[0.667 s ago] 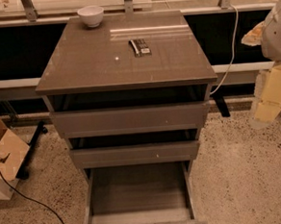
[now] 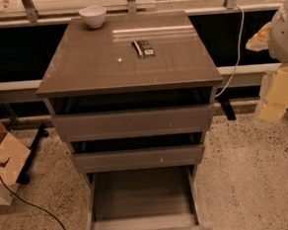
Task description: Close bottom drawer
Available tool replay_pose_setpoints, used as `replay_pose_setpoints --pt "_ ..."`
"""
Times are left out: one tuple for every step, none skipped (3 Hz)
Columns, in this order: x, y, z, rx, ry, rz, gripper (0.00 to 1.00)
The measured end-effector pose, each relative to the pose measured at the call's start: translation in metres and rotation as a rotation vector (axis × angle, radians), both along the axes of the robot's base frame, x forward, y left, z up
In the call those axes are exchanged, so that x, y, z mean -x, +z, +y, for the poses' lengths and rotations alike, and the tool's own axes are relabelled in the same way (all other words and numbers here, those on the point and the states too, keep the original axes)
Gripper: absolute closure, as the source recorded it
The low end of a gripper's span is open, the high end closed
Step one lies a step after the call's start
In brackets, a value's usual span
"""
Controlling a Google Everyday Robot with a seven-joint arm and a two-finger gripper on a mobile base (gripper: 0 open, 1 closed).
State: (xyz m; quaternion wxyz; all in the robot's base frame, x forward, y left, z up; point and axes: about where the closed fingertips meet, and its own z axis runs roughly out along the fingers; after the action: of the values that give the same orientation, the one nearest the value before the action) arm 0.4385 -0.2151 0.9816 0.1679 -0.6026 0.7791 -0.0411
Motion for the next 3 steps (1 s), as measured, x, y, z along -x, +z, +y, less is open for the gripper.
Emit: replay_pose_setpoints --pt "0.004 -0.019 0.003 -0.023 0.039 0.018 0.43" --pt "0.008 -0.044 0.005 -0.055 0.086 0.013 0.66" --pt "0.014 -0.084 0.003 -0.13 0.103 0.011 0.9"
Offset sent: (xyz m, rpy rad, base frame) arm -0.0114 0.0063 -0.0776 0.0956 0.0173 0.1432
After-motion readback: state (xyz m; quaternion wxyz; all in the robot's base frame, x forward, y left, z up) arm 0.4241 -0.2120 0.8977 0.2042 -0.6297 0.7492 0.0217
